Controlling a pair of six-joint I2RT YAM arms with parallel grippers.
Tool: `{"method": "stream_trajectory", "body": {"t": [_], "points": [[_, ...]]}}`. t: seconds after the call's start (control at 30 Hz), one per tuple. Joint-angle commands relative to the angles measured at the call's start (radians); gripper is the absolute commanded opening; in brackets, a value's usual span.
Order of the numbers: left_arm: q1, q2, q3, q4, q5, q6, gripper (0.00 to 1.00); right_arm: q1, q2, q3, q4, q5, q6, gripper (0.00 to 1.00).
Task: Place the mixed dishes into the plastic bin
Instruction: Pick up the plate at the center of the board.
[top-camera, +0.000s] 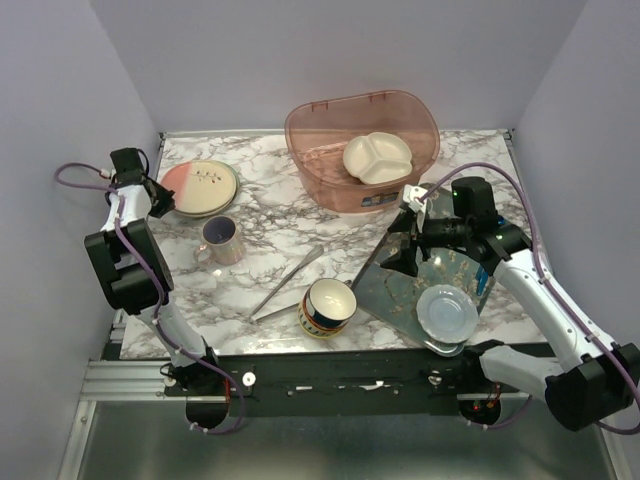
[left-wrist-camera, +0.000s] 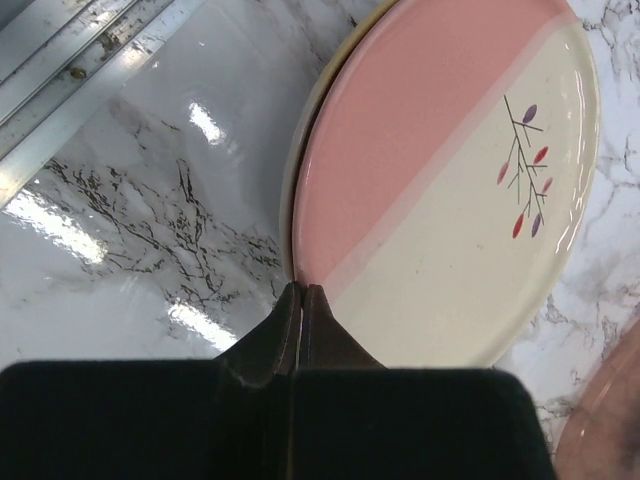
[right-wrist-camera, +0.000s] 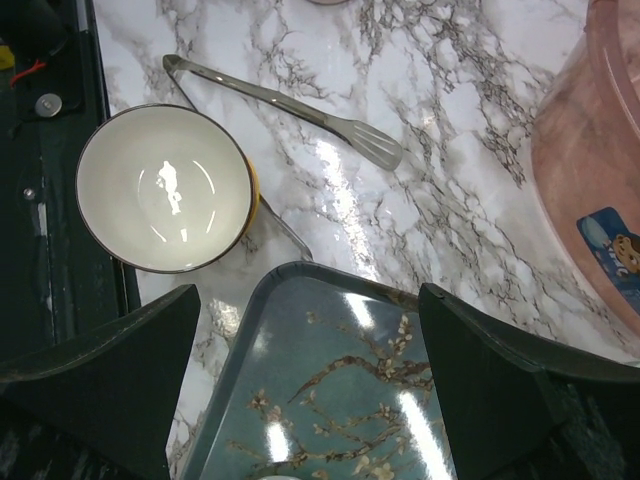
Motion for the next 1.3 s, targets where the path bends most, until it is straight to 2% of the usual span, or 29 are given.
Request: {"method": "stream_trajectory", "body": {"t": [0.0,0.5,0.8,1.1,1.13,1.17,1.27], "points": [[-0.005,-0.073,-0.029,0.053,0.082,-0.033,0.00,0.032,0.022,0.000,-0.017,0.019,-0.019,0.98],[-0.005,-0.209,-0.157,0.084,0.071,-0.075,0.00,0.061,0.037,-0.003,-0.016,0.030,-0.028,0.98],[-0.002,-0.228,-0.230,0.095,0.044,-0.114,0.00,0.121,0.070,0.009,-0.019,0.068,-0.044,0.98],[0.004,-0.209,-0.256,0.121,0.031,-0.123,0.00,0.127,0.065,0.009,-0.023,0.076,-0.047,0.98],[0.008,-0.199,-0.255,0.122,0.034,-0.123,0.04,0.129,0.062,0.009,-0.022,0.075,-0.048,0.98],[0.010,-0.191,-0.253,0.122,0.039,-0.123,0.14,0.127,0.062,0.009,-0.023,0.076,-0.048,0.98],[0.018,-0.173,-0.249,0.133,0.037,-0.126,0.33,0.129,0.059,0.007,-0.025,0.073,-0.050,0.98]]}}
